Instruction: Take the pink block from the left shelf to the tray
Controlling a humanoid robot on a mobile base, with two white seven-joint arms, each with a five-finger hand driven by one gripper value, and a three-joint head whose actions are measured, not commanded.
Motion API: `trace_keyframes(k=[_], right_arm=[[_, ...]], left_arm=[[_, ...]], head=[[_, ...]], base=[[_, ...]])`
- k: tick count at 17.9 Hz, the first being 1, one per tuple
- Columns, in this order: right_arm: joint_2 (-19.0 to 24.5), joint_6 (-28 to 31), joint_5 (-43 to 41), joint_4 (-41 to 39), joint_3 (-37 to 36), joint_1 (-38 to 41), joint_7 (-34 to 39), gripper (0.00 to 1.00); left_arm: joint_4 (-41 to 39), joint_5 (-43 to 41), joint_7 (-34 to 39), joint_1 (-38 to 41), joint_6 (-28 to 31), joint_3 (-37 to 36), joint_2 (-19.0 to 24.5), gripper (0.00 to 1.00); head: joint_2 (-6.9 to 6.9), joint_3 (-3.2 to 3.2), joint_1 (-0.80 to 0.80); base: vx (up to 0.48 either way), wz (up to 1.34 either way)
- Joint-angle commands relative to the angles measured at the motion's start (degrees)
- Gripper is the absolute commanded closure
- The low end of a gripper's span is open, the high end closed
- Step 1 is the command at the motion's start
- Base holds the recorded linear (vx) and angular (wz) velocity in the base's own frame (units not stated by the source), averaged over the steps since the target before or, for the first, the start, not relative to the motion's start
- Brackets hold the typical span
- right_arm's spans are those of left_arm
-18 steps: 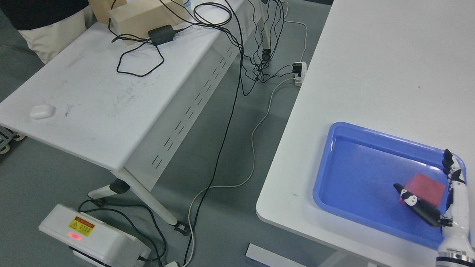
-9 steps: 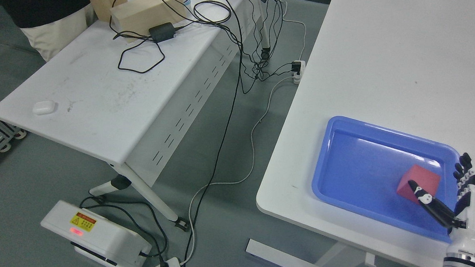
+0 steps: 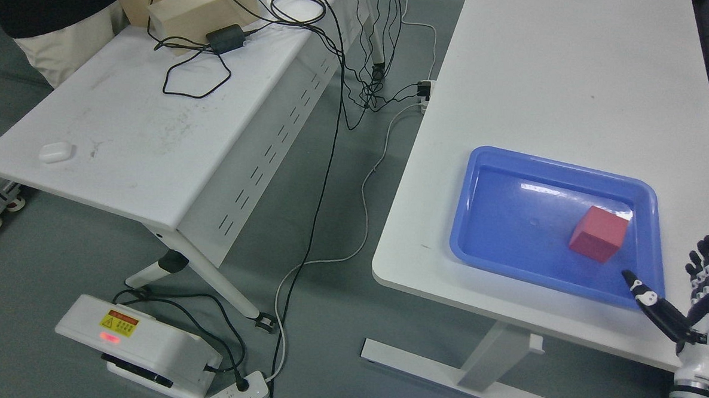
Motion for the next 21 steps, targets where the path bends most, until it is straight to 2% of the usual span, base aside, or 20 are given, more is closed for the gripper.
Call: trace_keyframes(k=[1,21], right_arm=[[-1.0,-0.02,-0.59,0.0,-0.77,-0.03,0.07,0.0],[-1.0,-0.2,-0.68,0.0,-0.5,-0.03,0.5,0.0]], left_arm=[[0.0,-0.09,0.04,0.53,-0.04,0.0,1.0,0.0],[0.0,-0.09,0.04,0.53,-0.04,0.0,1.0,0.0]], head=[[0.0,0.0,0.0],[0.0,0.0,0.0]], base=[[-0.085,-0.2],[-0.053,-0.19]])
